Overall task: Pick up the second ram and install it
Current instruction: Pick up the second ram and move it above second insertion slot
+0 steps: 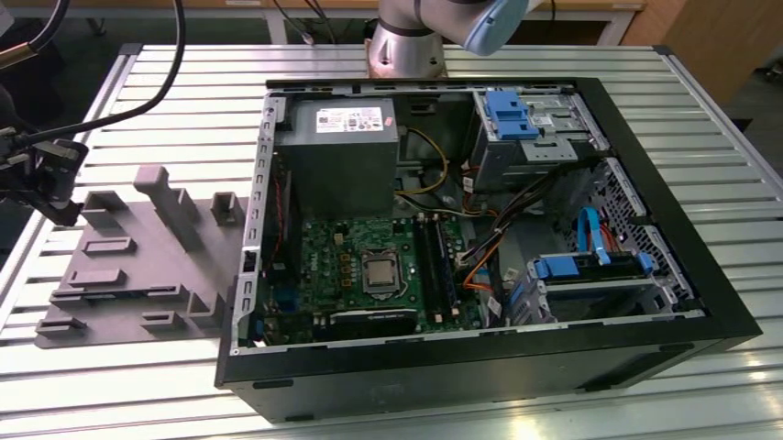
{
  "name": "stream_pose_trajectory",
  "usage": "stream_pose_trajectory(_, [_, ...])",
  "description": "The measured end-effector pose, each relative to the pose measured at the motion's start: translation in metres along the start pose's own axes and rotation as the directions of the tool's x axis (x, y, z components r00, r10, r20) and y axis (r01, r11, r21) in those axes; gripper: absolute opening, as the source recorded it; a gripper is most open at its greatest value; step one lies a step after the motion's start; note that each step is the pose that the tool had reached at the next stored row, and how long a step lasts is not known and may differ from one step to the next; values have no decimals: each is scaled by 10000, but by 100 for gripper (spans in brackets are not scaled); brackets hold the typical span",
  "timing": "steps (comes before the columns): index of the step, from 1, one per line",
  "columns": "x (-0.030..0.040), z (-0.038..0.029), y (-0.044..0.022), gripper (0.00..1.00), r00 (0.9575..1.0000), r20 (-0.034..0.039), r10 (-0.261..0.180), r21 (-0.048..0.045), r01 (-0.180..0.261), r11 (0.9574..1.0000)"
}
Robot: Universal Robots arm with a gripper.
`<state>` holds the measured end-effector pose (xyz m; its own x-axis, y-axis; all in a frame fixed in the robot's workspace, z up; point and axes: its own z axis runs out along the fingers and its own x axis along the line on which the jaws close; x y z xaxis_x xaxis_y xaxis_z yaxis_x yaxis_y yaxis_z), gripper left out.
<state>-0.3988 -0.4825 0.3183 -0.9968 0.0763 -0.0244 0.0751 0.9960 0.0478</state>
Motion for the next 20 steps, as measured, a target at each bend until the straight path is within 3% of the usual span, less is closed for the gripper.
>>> stream_pose_trajectory(8, [0,1,0,11,10000,0,-12,0,12,10000])
stream_pose_trajectory(20, [1,1,0,11,9986,-24,-520,-13,520,9986])
